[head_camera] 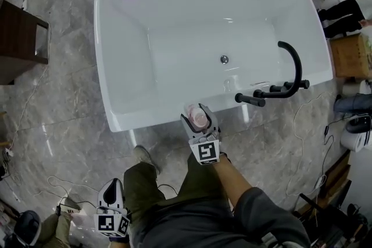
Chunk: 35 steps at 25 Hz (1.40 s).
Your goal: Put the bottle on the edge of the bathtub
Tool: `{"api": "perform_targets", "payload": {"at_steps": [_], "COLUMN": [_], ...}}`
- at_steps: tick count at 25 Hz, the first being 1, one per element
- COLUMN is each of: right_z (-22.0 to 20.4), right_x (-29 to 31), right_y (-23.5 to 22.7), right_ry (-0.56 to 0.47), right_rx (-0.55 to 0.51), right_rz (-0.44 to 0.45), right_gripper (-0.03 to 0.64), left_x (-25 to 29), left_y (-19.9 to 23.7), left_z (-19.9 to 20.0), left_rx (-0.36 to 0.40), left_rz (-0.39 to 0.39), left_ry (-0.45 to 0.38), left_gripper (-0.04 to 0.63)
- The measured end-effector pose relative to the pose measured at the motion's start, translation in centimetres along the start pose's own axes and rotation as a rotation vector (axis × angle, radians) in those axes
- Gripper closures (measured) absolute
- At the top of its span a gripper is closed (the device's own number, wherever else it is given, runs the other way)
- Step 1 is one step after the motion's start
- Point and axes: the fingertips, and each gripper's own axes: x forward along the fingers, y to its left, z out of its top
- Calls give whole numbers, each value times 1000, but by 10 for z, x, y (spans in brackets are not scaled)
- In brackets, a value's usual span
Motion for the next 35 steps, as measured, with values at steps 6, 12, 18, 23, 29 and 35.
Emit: {"api": "perform_targets", "payload": {"at_steps": [6, 12, 18, 23, 29, 35], "right_z": [23, 90, 185, 250, 295, 313], "right_x": [-54, -117, -183, -240, -280, -315], "right_y": [-4, -15, -20, -19, -11, -6], "right_ry": [58, 45, -30, -99, -149, -180], "right_rx": [60, 74, 54, 56, 43, 38], "right_rz": [-16, -38, -45, -42, -47, -65], "right_gripper": [344, 346, 422, 473, 534, 599], "left_x": [-30, -54, -80, -111, -138, -159], "left_y": [-19, -42, -69, -97, -116, -129], "left_z": [27, 71, 130, 174, 209, 218], "left_rx": [-8, 18, 64, 116, 171, 205], "left_rz": [-13, -53, -102, -133, -160, -184], "left_ry": [-29, -95, -196, -283, -376, -424], "left_gripper": [595, 595, 595, 595, 595, 595]}}
